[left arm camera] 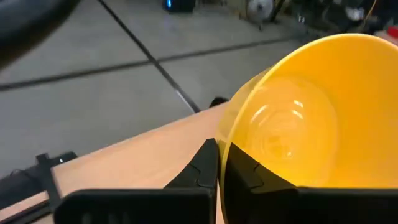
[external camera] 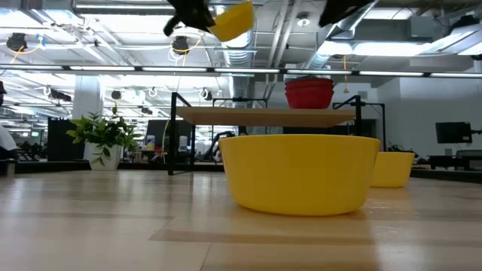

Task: Pick & Place Mini bowls
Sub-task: Put the bottom right yellow bowl on the shelf

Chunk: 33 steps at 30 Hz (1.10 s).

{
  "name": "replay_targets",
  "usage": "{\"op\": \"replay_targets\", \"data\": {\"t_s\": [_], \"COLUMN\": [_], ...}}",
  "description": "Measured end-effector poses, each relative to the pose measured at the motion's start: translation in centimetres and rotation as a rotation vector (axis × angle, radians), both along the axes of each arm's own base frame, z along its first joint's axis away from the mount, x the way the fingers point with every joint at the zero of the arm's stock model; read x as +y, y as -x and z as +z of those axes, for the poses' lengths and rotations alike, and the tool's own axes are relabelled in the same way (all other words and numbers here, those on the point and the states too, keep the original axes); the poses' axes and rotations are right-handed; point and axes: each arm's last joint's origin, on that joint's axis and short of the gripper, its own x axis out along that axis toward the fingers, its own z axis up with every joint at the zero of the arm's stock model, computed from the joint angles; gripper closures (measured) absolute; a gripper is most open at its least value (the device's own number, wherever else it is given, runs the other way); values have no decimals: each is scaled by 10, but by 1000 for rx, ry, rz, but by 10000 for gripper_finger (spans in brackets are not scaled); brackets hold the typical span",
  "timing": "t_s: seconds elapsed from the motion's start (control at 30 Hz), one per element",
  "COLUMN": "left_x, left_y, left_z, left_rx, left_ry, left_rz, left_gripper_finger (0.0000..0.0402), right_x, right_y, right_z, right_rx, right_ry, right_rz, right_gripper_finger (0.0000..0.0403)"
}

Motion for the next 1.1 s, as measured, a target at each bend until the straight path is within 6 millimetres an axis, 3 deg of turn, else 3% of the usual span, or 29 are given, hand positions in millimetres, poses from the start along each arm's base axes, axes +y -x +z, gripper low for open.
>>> {"op": "replay_targets", "data": {"t_s": [0.17,0.33,0.5,0.67,1.1], "left_x": [35,62,76,87,103], "left_y": [-23,-27,-31,-42,-58], "left_z": [-5,-13,-22,-38,-64], "left_rx": [160,262,300,348,487], "left_ry": [137,249,326,399,532], "left_rz": [-12,3,10,33,67], "left_gripper_finger": [398,398,398,398,398], "right_x": [11,12,9,7,11], "right_y": [38,71,96,104,97], "right_z": [-6,-10,-15,-21,-31], "right_rx": [-114,-239,-330,-355,-309], "right_ry": [-15,-92,-157,-176,-156], "right_rz": [37,62,83,93,93], "right_gripper_finger": [212,214,211,213,215]}}
